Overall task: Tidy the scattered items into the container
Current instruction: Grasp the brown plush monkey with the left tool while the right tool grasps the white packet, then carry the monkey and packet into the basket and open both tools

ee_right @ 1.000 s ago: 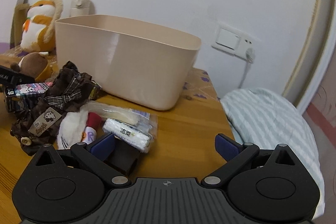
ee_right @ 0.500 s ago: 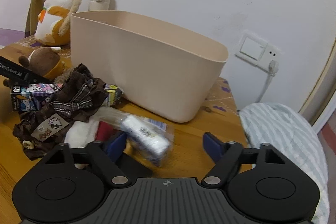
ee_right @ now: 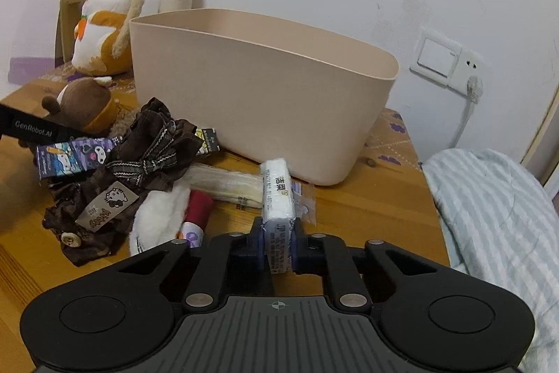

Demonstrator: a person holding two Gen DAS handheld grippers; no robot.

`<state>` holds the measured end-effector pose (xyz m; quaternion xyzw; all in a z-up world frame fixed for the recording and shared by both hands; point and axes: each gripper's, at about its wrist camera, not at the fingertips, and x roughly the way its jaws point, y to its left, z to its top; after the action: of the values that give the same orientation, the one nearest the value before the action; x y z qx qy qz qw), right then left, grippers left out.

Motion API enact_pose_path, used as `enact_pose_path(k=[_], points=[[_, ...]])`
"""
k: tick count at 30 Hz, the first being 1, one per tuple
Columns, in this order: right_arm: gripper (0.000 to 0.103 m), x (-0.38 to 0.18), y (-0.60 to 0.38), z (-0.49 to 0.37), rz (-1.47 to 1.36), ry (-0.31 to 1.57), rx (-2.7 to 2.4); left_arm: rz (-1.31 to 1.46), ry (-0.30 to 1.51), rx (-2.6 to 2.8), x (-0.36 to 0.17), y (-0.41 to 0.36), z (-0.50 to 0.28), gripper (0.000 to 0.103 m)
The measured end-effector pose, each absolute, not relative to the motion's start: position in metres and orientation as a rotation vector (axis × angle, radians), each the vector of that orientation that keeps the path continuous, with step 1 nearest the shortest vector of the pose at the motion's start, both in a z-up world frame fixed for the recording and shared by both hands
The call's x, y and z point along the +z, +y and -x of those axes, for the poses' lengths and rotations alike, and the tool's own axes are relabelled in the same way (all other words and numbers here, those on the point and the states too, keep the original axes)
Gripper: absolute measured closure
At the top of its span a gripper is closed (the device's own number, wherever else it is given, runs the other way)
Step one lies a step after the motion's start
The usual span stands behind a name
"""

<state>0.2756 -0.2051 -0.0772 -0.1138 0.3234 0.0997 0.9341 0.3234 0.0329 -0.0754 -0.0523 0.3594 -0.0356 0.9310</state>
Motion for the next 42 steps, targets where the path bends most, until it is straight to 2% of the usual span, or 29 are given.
enact_pose_path(k=[22,42], points=[[0.09,-0.019,-0.229,-0.237,0.136,0.528,0.201,0.05,0.521,-0.069,0.002,0.027,-0.259,0.054],[0.09,0.036,-0.236,-0.236,0.115,0.421,0.198,0.056,0.391,-0.1,0.062,0.004,-0.265,0.054]])
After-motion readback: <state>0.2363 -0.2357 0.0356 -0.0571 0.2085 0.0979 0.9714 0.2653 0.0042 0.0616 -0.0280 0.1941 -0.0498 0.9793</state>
